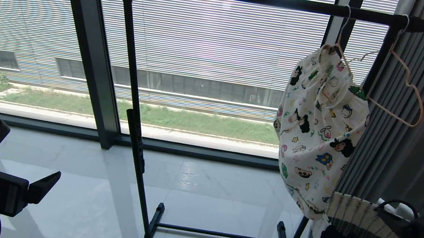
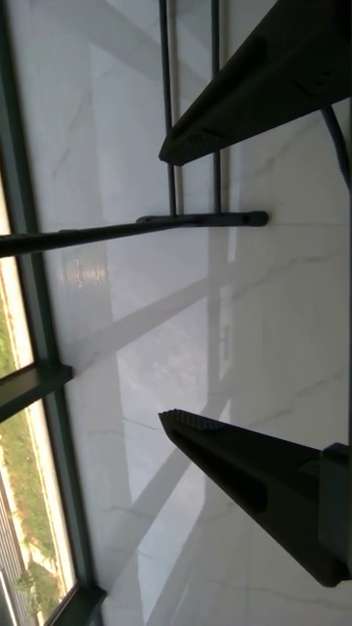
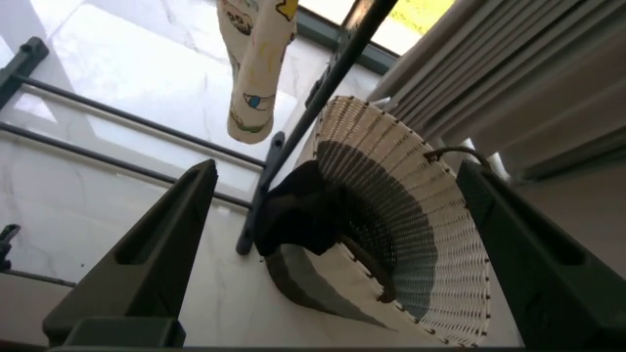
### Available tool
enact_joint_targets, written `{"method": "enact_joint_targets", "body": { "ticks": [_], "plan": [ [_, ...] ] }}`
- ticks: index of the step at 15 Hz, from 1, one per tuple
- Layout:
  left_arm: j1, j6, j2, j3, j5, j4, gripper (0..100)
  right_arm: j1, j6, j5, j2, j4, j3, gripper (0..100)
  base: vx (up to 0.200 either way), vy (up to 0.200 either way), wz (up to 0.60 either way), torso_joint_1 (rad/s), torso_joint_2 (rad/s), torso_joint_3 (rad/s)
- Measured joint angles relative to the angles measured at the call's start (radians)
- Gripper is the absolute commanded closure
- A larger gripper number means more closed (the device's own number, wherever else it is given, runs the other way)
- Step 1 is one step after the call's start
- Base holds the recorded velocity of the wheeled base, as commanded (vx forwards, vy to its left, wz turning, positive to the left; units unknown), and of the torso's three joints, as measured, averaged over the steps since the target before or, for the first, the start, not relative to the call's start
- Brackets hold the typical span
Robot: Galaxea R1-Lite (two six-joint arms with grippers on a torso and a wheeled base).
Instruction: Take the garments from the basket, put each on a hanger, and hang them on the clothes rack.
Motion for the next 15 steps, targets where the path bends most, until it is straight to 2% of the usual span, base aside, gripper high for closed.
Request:
{"method": "enact_joint_targets", "body": {
  "ticks": [2, 3, 6, 8, 11, 15],
  "plan": [
    [0.000, 0.000, 0.000, 0.000, 0.008, 0.000, 0, 0.000, -0.001, 0.000, 0.000, 0.000, 0.000, 0, 0.000, 0.000, 0.00, -0.154, 0.46, 0.310],
    [0.000, 0.002, 0.001, 0.001, 0.037, 0.002, 0, 0.000, -0.015, -0.001, 0.000, 0.001, 0.004, 0, 0.000, 0.000, 0.00, -0.090, 0.29, 0.188],
    [0.000, 0.003, 0.005, 0.016, 0.139, 0.000, 0, -0.012, -0.043, 0.000, -0.003, -0.001, 0.034, 0, 0.000, 0.000, 0.00, -0.030, 0.11, 0.071],
    [0.000, 0.004, 0.002, 0.024, 0.147, 0.000, 0, -0.021, -0.052, 0.000, -0.004, 0.000, 0.069, 0, 0.000, 0.000, 0.00, 0.000, 0.00, 0.000],
    [-0.001, 0.005, -0.001, 0.023, 0.145, 0.000, 0, -0.024, -0.094, 0.000, -0.006, 0.000, 0.093, 0, 0.000, -0.200, 0.00, -0.002, 0.01, 0.004],
    [-0.007, 0.006, -0.003, 0.021, 0.144, -0.001, 0, -0.024, -0.096, 0.001, -0.009, 0.000, 0.103, 0, 0.000, -0.200, 0.00, -0.001, 0.00, 0.002]
  ]
}}
